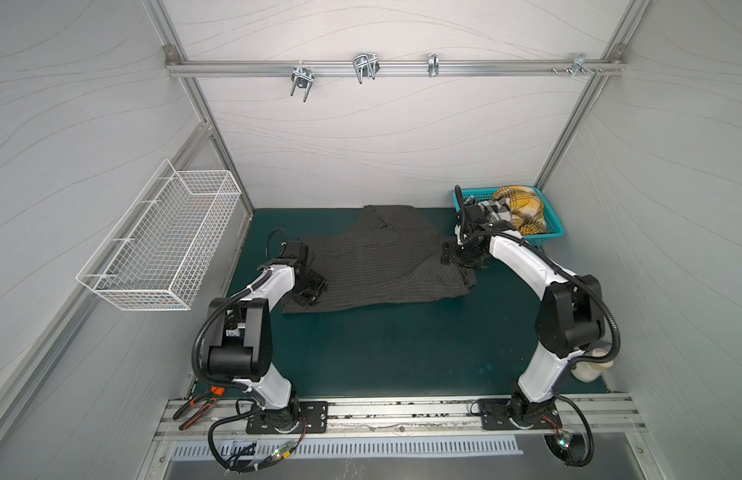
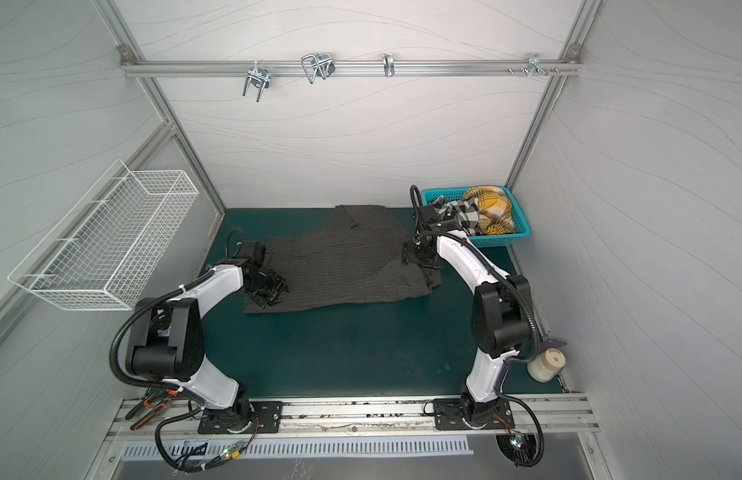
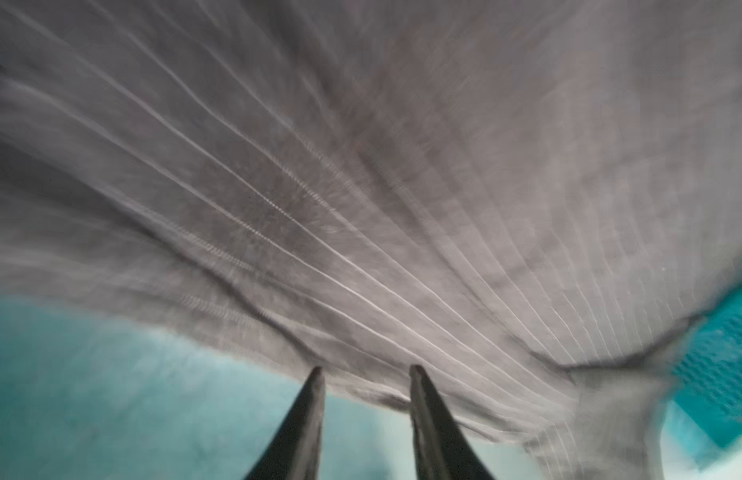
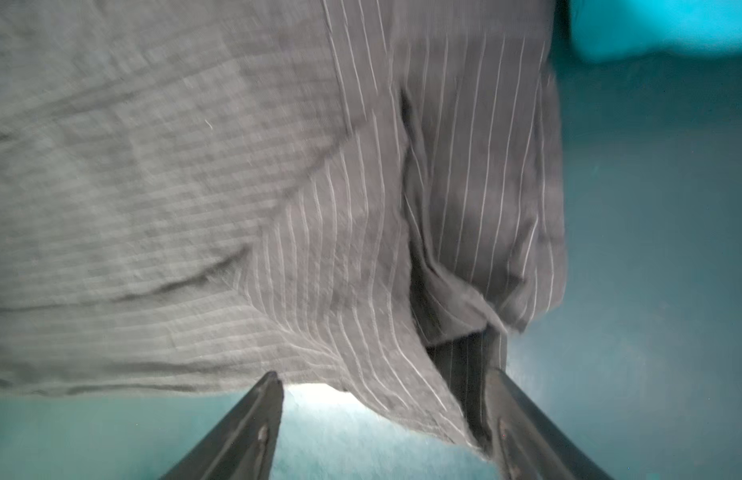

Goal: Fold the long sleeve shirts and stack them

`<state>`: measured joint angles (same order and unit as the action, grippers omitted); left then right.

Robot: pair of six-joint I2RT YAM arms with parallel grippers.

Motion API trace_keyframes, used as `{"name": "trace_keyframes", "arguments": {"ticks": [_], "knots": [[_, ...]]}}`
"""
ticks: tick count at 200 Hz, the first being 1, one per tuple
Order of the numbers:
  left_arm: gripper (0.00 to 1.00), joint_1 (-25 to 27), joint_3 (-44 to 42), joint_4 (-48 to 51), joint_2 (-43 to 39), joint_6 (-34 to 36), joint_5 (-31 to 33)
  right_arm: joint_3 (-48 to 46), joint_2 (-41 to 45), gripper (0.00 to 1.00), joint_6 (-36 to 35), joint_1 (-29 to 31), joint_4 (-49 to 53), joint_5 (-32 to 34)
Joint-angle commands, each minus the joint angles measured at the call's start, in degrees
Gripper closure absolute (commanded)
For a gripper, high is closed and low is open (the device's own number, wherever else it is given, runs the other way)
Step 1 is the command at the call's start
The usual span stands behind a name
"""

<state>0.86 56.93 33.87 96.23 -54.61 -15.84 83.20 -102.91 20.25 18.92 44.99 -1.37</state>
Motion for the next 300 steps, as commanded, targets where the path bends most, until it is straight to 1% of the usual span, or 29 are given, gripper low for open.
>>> {"name": "trace_keyframes", "arguments": {"ticks": [1,6,23,41,53,70,79,94,113,117,122,133,138,143,151,163,175,196,229,235,245,256,270,282,292,300], "knots": [[0.84,0.8,1.6,-2.8,3.3,-1.4,-1.1,-2.8,-4.1,0.22,-1.2,-1.1,-3.5,-6.1],[0.87,0.9,2.2,-2.5,4.0,-1.1,-0.7,-2.9,-4.9,0.22,-1.6,-1.0,-4.0,-6.8],[0.90,0.9,4.4,-0.1,6.6,0.4,0.9,-2.6,-7.3,0.25,-1.0,-1.0,-4.3,-7.3],[0.97,0.9,5.1,1.6,8.3,1.9,1.6,-3.7,-7.8,0.36,0.8,-0.9,-4.3,-9.3],[1.00,0.9,4.0,1.9,8.2,2.5,2.0,-6.9,-5.5,0.44,2.5,-0.5,-5.4,-10.8],[1.00,1.0,1.1,1.8,6.6,3.1,2.3,-12.8,-1.1,0.58,4.8,1.0,-6.1,-11.5],[1.00,1.0,-1.0,2.1,5.3,3.7,2.6,-16.4,1.5,0.63,5.9,1.9,-6.3,-12.3],[1.00,1.0,-4.9,2.7,2.3,5.4,3.2,-23.0,6.5,0.69,8.2,3.8,-6.8,-14.0],[1.00,0.9,-11.1,3.8,-2.9,6.3,2.8,-29.7,13.7,0.68,10.4,6.1,-5.1,-13.7],[1.00,0.9,-12.1,4.2,-4.2,6.4,3.0,-30.5,15.3,0.67,10.9,6.3,-4.2,-12.9],[1.00,0.9,-13.3,4.8,-5.8,6.4,3.4,-31.2,17.1,0.62,11.3,6.3,-3.1,-12.1],[1.00,0.9,-14.8,5.9,-8.7,6.1,4.3,-31.3,20.2,0.44,11.2,6.0,0.4,-9.9],[1.00,0.9,-14.8,6.5,-9.5,6.2,4.8,-30.6,21.6,0.38,10.9,5.5,2.2,-8.4],[1.00,0.9,-14.5,7.1,-10.1,6.2,5.4,-30.0,22.5,0.34,10.4,5.0,3.7,-6.9],[1.00,0.9,-13.6,7.7,-10.2,6.2,6.2,-28.9,23.7,0.32,9.6,3.2,5.2,-6.5],[0.97,0.8,-11.9,8.1,-9.0,6.2,7.0,-27.3,23.9,0.31,8.7,-0.1,6.2,-8.9],[0.97,0.2,-9.9,8.7,-6.6,6.6,7.3,-26.3,22.7,0.31,8.5,-2.2,6.4,-11.5],[0.97,-1.6,-8.2,8.5,-3.1,7.1,6.6,-25.9,19.9,0.31,8.9,-2.1,5.2,-12.9],[0.98,-3.1,-8.1,8.4,-1.0,8.8,6.1,-31.5,18.3,0.31,11.3,-2.1,-1.6,-18.9],[0.98,-3.1,-8.1,8.5,-0.6,9.3,6.2,-32.1,17.6,0.31,11.5,-2.3,-2.2,-19.1],[0.98,-3.2,-8.2,8.7,-0.2,10.0,6.0,-31.1,17.0,0.34,11.0,-2.7,-0.4,-17.2],[0.98,-3.2,-8.2,8.6,-0.2,11.4,6.1,-28.6,18.0,0.34,9.9,-2.9,1.1,-14.3],[0.98,-3.2,-7.5,8.9,-0.2,13.3,6.7,-23.6,18.3,0.35,8.4,-3.5,2.6,-10.3],[0.98,-3.2,-6.6,9.6,-0.2,14.6,7.4,-18.1,15.7,0.36,7.2,-4.6,4.1,-7.2],[0.98,-3.2,-5.6,10.4,-0.2,15.7,7.6,-13.4,12.0,0.40,5.9,-5.7,4.8,-6.2],[0.98,-3.2,-4.9,10.9,-0.4,16.3,7.6,-10.1,8.6,0.49,5.2,-6.3,5.0,-5.0]]}}
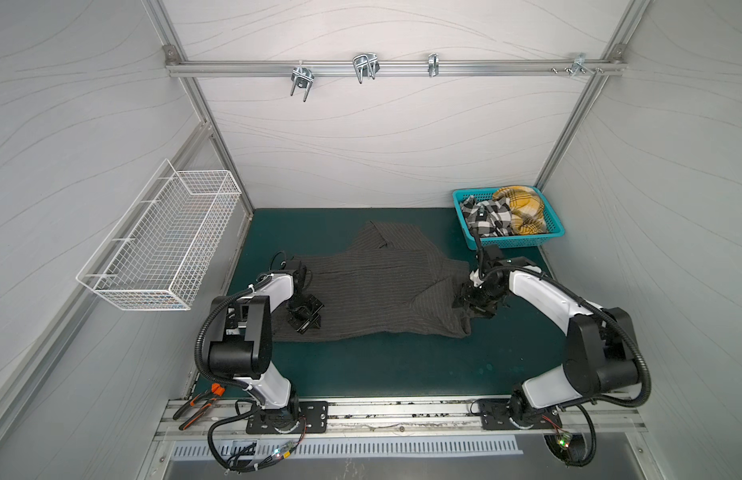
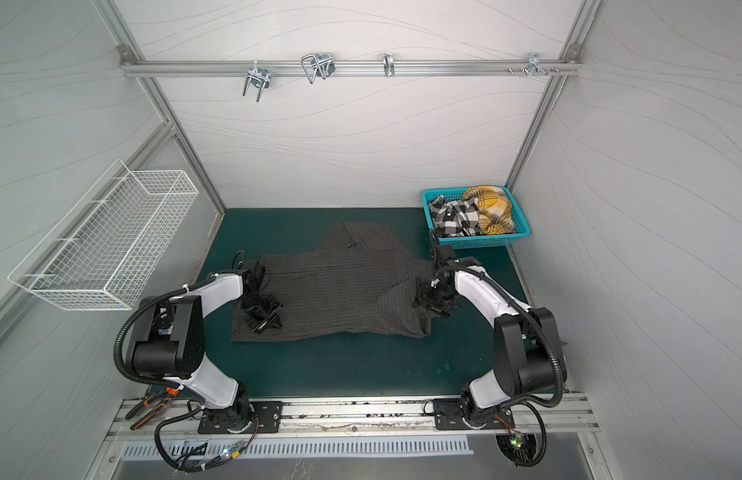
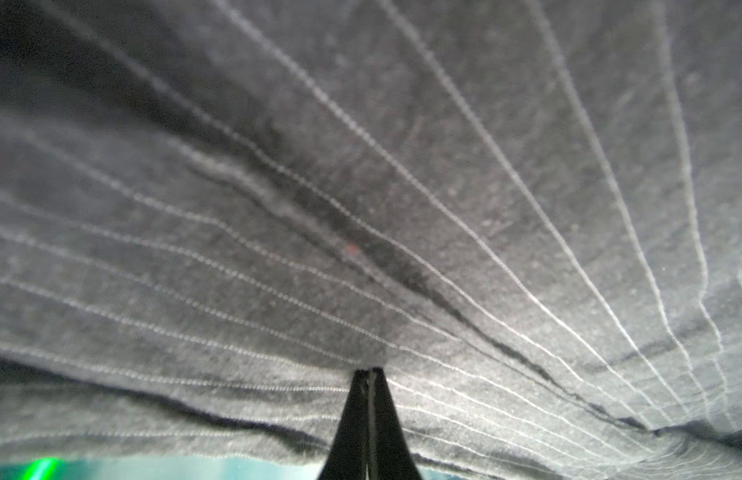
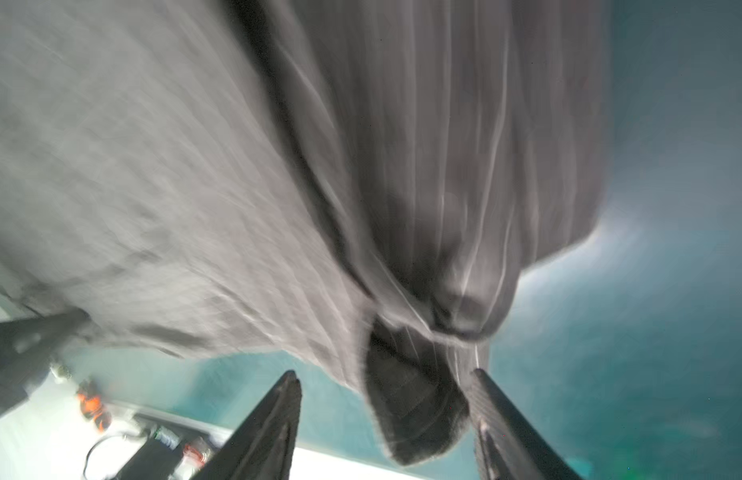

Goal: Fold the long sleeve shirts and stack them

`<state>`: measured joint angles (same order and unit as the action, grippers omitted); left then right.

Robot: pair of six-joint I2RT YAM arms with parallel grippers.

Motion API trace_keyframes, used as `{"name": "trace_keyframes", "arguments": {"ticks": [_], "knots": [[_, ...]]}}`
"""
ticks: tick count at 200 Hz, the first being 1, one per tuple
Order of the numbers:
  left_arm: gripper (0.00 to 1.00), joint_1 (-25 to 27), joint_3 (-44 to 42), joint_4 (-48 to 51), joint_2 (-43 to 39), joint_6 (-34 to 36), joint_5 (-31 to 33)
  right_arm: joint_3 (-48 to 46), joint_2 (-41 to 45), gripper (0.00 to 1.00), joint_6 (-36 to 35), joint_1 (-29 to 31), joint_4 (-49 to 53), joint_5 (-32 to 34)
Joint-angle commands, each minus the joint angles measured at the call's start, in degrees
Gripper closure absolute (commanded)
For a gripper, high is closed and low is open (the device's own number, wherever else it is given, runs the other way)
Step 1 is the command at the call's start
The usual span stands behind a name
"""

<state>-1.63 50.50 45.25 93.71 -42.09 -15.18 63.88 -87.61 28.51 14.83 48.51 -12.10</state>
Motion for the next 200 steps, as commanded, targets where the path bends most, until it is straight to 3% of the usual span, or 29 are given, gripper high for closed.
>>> {"name": "trace_keyframes", "arguments": {"ticks": [1,25,49,96,151,200], "knots": [[0.98,-0.7,1.6,-0.5,2.1,3.8,7.0,9.6,-7.1,0.50,-3.2,-2.3,1.5,5.9],[0.97,-0.3,2.8,-0.4,0.7,6.0,6.4,19.0,-17.3,0.67,-5.6,-2.9,1.9,11.4],[0.98,0.8,3.6,-0.8,-0.1,7.7,6.1,25.4,-24.2,0.72,-6.2,-4.2,2.1,13.0],[1.00,1.5,2.5,-2.2,0.8,7.3,5.3,26.1,-29.0,0.72,-5.8,-5.0,1.2,9.5],[1.00,1.5,1.6,-1.3,-0.2,6.1,4.7,22.8,-29.1,0.66,-5.2,-4.7,0.6,7.4],[0.59,1.4,2.1,2.0,-5.2,4.6,5.9,21.7,-29.5,0.59,-5.3,-4.5,0.9,7.5]]}}
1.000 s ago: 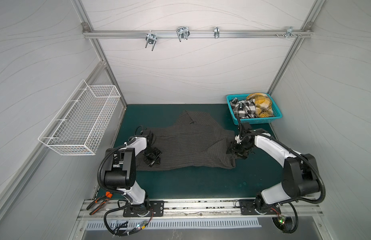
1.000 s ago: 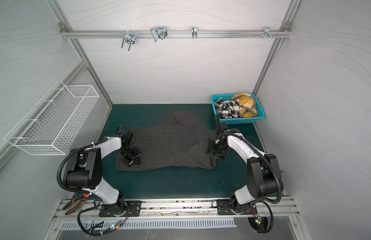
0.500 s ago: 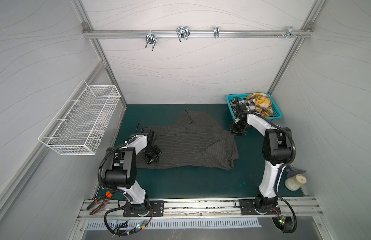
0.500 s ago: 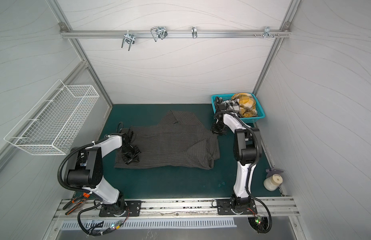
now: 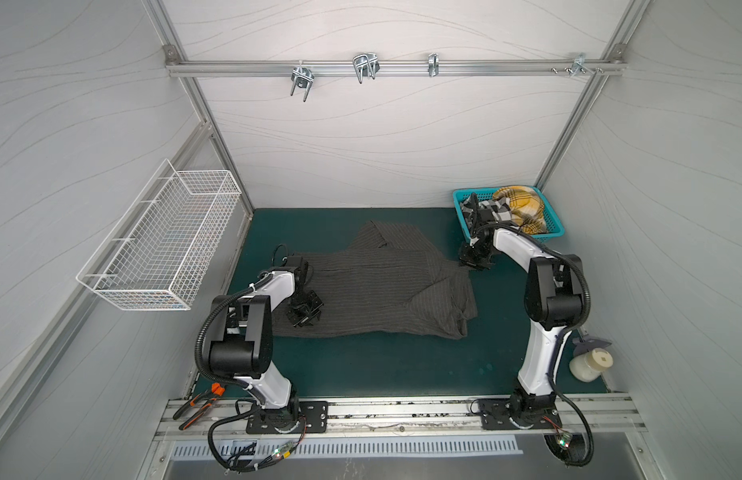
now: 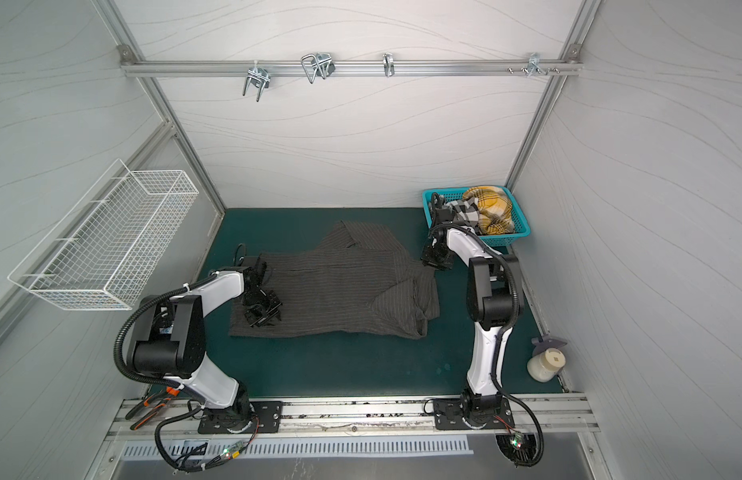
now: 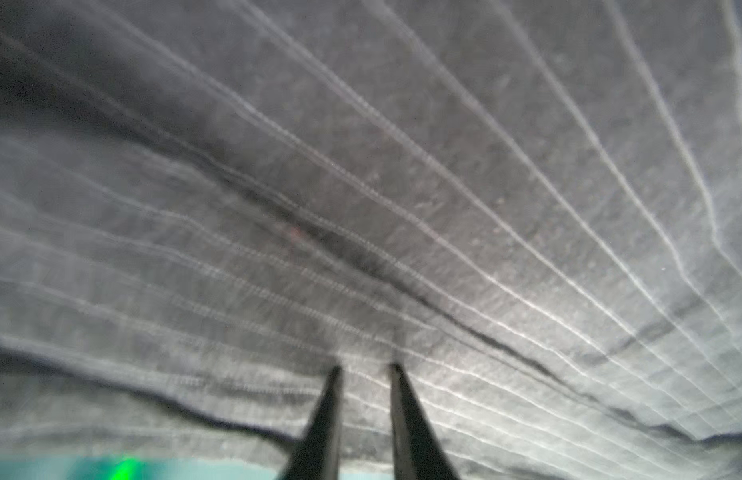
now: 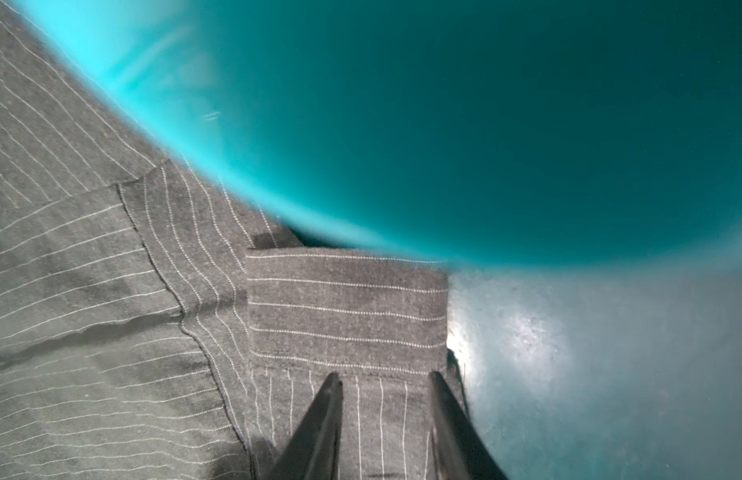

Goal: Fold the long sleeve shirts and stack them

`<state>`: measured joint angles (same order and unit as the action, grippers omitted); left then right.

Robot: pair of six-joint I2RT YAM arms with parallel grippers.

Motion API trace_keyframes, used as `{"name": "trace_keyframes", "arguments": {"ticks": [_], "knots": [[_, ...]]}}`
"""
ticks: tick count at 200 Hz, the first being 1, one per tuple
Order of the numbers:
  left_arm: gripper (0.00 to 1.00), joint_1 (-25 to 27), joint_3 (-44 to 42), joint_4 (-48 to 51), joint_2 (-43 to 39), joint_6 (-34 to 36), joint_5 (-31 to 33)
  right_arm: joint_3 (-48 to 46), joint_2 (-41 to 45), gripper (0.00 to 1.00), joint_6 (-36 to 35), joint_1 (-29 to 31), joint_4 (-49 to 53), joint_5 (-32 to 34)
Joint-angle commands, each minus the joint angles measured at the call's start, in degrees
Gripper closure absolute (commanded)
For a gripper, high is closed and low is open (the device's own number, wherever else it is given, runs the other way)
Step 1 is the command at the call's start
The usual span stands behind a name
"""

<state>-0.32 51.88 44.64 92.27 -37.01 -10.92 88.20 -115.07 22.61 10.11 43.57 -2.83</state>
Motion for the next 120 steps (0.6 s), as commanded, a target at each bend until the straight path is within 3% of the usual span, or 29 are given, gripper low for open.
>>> {"name": "trace_keyframes", "arguments": {"ticks": [1,25,53,93,120], "knots": [[0.59,0.1,0.8,2.8,-3.8,-0.5,1.7,-2.6,-1.9,0.59,0.6,0.2,5.9,-1.7],[0.48,0.1,2.4,3.6,-5.9,-0.2,2.2,-4.9,2.9,0.48,0.0,0.6,4.1,-0.8],[0.49,0.2,3.8,3.4,-5.1,0.6,1.1,-7.8,10.9,0.43,-0.7,1.1,2.4,2.0],[0.49,2.0,3.8,1.7,-9.1,0.5,2.6,-11.3,14.0,0.63,-1.5,1.1,2.0,1.4],[0.51,2.9,3.8,1.2,-12.5,0.2,2.9,-12.8,11.6,0.68,-1.0,1.1,0.6,0.8]]}}
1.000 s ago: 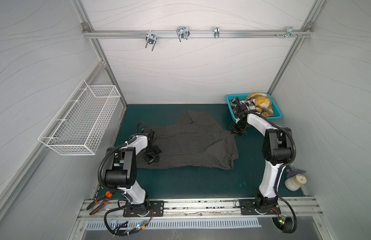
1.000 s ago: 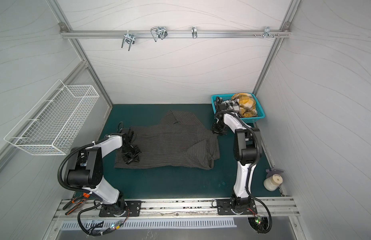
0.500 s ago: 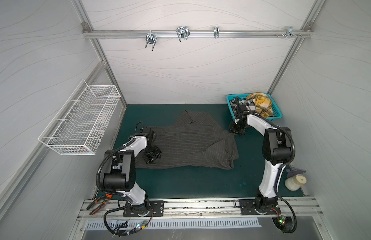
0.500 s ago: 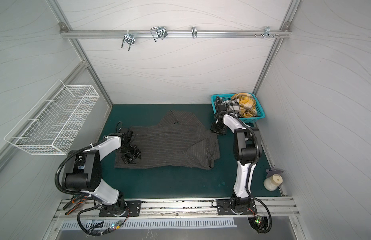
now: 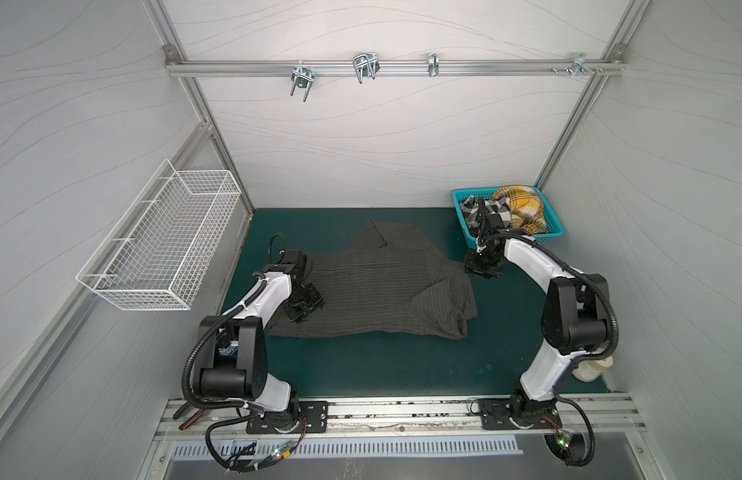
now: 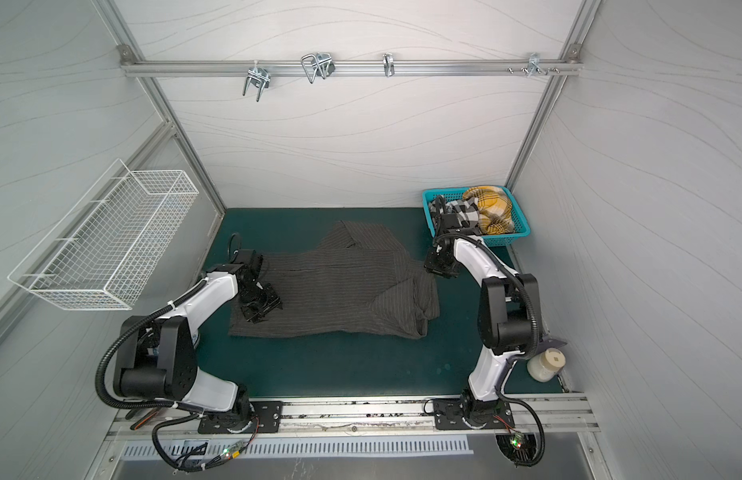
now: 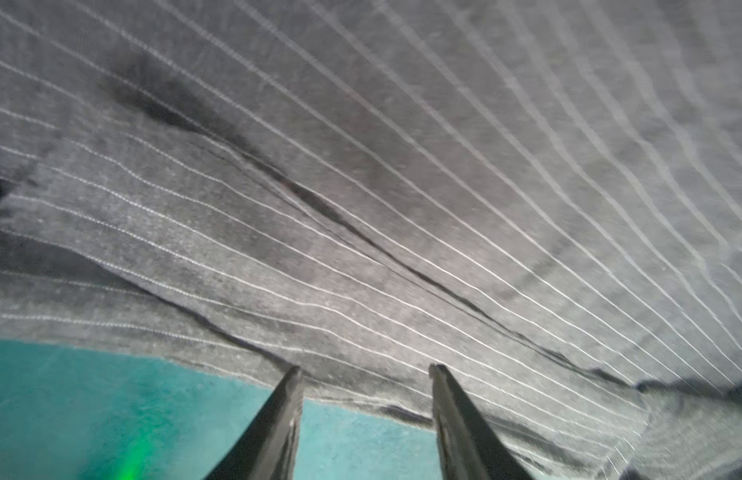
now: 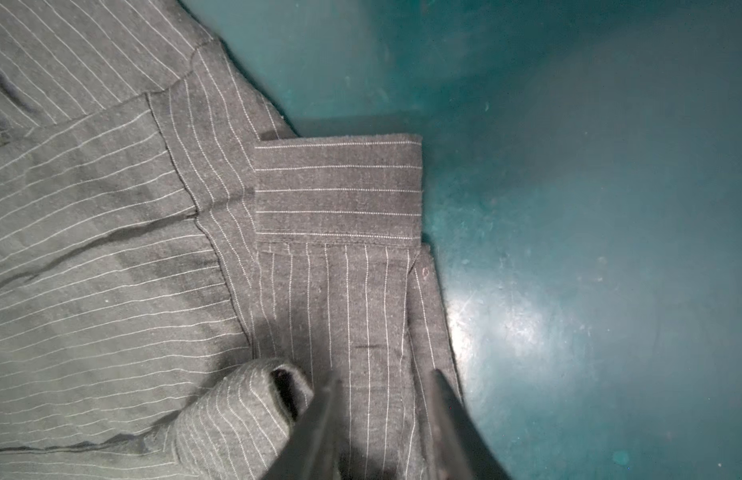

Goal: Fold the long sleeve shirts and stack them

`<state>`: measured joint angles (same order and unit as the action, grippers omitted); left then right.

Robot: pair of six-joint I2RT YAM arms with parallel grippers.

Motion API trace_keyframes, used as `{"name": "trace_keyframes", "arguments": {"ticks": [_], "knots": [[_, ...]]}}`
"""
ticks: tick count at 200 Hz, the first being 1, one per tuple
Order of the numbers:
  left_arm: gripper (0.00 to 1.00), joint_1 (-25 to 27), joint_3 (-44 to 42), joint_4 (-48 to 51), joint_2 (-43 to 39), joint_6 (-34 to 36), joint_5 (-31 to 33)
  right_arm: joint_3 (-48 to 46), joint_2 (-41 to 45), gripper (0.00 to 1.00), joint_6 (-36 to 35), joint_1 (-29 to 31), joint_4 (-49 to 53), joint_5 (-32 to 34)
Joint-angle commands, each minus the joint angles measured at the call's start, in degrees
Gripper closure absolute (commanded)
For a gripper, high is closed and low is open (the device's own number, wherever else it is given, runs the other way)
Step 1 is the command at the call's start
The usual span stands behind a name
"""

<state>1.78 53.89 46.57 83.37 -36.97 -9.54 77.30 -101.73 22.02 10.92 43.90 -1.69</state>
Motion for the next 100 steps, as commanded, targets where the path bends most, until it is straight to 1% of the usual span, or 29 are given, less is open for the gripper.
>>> {"name": "trace_keyframes", "arguments": {"ticks": [1,45,74,88,100], "knots": [[0.51,0.8,1.9,-0.7,-3.7,0.1,1.5,-1.9,-1.8,0.68,-0.4,0.2,0.3,-0.4],[0.52,1.1,1.9,-0.1,-6.2,0.5,2.2,-2.4,-7.5,0.70,-0.3,0.8,-2.9,-1.9],[0.53,1.1,1.2,-0.3,-6.4,1.0,1.8,-1.8,-9.2,0.72,-0.2,0.9,-4.0,-2.1],[0.55,1.1,0.9,-0.3,-6.0,1.3,1.9,-1.0,-10.1,0.75,-0.3,0.9,-3.8,-2.0],[0.56,1.1,0.8,-0.3,-5.6,1.5,1.9,-0.4,-10.4,0.80,-0.6,0.9,-3.7,-1.9]]}}
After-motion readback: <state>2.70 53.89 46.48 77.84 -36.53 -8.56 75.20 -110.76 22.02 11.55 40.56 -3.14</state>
